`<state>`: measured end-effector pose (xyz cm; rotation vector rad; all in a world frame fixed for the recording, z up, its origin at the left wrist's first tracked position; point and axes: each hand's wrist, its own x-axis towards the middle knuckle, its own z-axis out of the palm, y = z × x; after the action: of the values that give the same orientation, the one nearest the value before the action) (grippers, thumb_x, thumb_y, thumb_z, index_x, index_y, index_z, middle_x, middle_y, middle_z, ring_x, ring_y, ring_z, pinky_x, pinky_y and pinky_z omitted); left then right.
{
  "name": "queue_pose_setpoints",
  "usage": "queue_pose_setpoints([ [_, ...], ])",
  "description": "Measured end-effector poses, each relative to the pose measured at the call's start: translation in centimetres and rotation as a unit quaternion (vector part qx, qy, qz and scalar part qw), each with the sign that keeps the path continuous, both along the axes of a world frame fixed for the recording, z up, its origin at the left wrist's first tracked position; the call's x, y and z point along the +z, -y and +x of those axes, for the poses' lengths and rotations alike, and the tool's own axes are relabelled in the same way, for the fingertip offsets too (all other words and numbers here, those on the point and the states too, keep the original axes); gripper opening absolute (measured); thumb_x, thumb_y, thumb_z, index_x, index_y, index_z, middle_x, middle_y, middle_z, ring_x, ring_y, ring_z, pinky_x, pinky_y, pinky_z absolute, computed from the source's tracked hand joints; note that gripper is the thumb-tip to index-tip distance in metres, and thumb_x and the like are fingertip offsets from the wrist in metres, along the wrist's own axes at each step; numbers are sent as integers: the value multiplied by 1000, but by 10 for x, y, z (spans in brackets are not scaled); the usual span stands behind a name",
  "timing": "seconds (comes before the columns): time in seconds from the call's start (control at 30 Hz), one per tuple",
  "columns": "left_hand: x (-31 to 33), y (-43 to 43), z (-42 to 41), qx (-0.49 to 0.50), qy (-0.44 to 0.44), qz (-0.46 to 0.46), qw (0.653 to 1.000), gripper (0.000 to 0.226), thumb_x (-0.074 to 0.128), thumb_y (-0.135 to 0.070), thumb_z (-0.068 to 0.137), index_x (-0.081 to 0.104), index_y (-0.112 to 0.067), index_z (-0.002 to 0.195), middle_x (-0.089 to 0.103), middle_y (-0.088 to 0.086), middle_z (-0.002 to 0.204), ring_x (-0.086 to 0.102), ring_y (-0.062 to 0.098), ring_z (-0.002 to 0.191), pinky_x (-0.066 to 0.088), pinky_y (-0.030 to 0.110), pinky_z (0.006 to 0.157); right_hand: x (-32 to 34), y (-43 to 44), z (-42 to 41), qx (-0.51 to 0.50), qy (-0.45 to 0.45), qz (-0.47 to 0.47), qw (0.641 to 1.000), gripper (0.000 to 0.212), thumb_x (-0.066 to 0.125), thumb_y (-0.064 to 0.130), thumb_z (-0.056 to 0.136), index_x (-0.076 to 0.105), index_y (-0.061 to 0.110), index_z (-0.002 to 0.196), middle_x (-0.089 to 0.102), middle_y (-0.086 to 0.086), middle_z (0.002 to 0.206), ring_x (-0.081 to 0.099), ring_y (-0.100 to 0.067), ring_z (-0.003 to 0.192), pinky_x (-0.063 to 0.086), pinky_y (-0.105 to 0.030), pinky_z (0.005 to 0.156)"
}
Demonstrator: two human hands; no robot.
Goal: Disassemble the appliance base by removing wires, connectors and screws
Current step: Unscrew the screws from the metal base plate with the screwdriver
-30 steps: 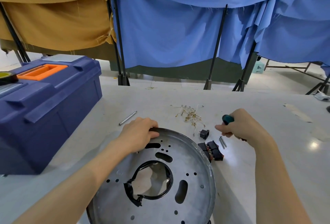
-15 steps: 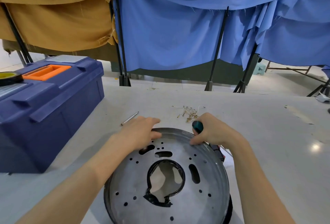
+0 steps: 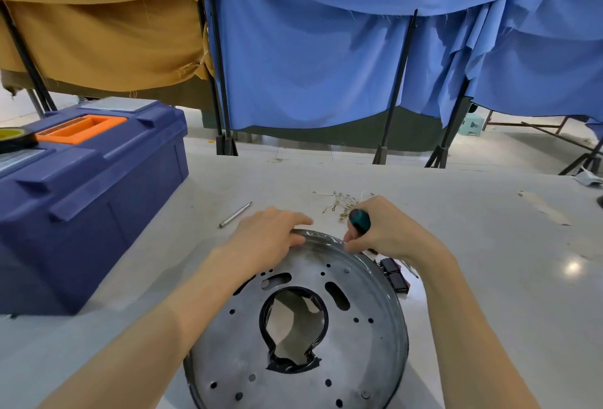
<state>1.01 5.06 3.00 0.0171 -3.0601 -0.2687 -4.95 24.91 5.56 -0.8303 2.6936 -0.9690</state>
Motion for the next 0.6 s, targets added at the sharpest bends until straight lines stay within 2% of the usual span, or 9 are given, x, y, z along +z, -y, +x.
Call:
queue_pose_setpoints([
  [0.07,-2,0,-1,-3,-27,-37,999,30,47,-41,98,59,-36,126,65,-1,119,58,24,111,43,32,80,-1,2,-1,-2,3,-7,1000,28,72,-4,71,52,11,59,67,-22,76,68,-39,85,55,-47,79],
  [0.13,-2,6,-3,11,-29,-65,997,30,48,-42,98,68,-27,113,68,3,108,60,27,104,44,31,75,1,-3,-1,9,22,42,999,27,79,3,69,55,12,60,67,-17,73,66,-33,73,56,-43,74],
  [0.2,2,11,-3,22,-7,-68,997,31,51,-39,97,69,-16,106,67,8,102,60,29,100,50,36,79,3,-7,-2,9,33,73,997,25,78,2,68,56,12,61,61,-6,64,59,-23,65,54,-41,68],
  [0.3,9,12,-1,50,19,-76,996,27,57,-33,96,63,-10,108,61,11,107,59,30,95,51,42,84,2,-6,-1,-13,23,46,999,25,71,-6,70,55,12,61,58,-2,62,65,-30,75,56,-42,75],
  [0.4,15,10,2,60,57,-101,991,40,70,-36,86,55,-12,114,57,9,114,57,29,100,50,41,86,-3,3,0,-13,14,7,1000,28,70,-5,73,54,13,60,64,-13,72,68,-37,90,56,-43,81],
  [0.47,13,8,2,31,73,-39,996,63,75,-45,78,51,-21,131,57,6,123,54,27,113,46,40,95,-6,8,0,-7,10,-15,1000,32,72,-5,74,52,15,58,67,-19,80,68,-37,91,57,-45,83],
  [0.5,11,6,2,13,66,13,998,62,72,-47,81,50,-27,135,58,4,127,52,25,117,44,38,96,-7,11,1,-3,6,-26,1000,34,72,-5,75,51,15,57,68,-20,81,68,-36,91,56,-45,84],
  [0.53,8,3,2,-1,47,49,998,52,66,-46,86,53,-31,134,60,2,127,53,24,118,44,35,93,-8,13,2,-1,0,-35,999,35,71,-5,75,51,15,57,68,-20,81,68,-35,90,56,-45,84],
  [0.6,2,1,0,-2,-1,43,999,30,55,-39,96,62,-33,124,65,2,121,56,25,113,44,31,82,-8,15,3,0,-6,-40,999,33,72,-5,74,51,14,57,68,-17,78,69,-33,88,57,-44,83],
])
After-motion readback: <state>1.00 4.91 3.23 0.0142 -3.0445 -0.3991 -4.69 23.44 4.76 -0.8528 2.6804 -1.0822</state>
